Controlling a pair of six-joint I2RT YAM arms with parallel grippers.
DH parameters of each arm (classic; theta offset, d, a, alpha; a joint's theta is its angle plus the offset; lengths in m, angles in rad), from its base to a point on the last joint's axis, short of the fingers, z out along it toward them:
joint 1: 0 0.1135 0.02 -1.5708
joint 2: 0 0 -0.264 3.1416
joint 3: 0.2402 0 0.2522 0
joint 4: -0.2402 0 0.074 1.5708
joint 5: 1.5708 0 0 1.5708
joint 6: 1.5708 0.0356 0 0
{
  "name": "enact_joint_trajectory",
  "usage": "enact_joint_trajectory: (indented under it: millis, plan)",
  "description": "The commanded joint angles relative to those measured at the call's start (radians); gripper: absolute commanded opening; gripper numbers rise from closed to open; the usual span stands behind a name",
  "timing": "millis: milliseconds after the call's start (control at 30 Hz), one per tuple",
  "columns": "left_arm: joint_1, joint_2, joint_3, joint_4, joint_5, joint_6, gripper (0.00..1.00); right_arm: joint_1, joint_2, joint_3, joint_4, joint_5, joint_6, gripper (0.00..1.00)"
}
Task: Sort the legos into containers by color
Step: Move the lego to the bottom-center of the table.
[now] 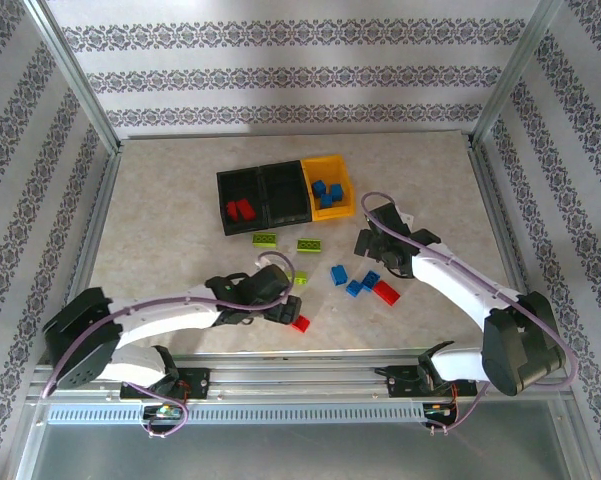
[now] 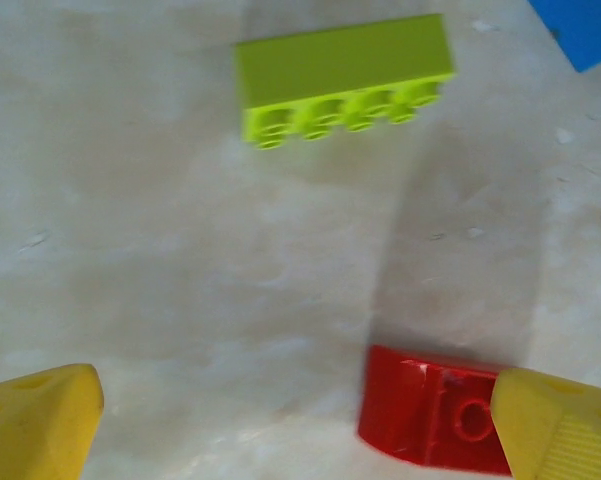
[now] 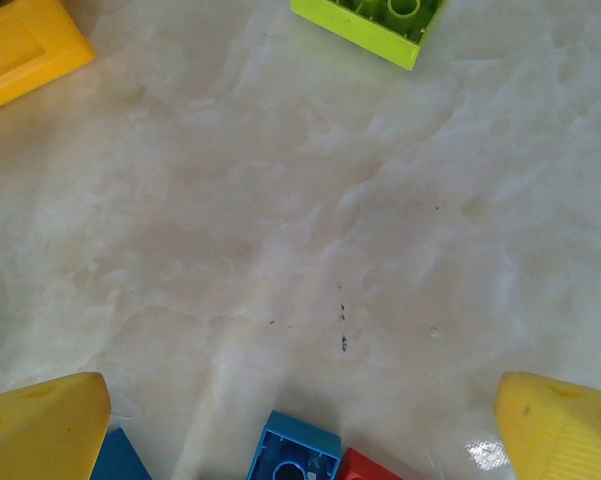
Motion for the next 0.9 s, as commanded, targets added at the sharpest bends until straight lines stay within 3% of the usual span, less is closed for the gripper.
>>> enact_joint_trajectory:
  millis: [0,300,867]
  plan:
    - [-0.053,0.066,0.078,-0.02,-0.031,0.045,1.0,-0.006,-0.024,-0.018,-0.009,0.024,0.024,0.98]
    - [-0.11,0.202,0.155,-0.112,0.036,0.109,1.0,-0.009,-0.031,-0.025,0.003,0.016,0.029,0.98]
    - [-0.127,0.185,0.103,-0.337,-0.142,-0.019,0.98,-0.009,-0.021,-0.024,0.017,0.001,0.038,0.98]
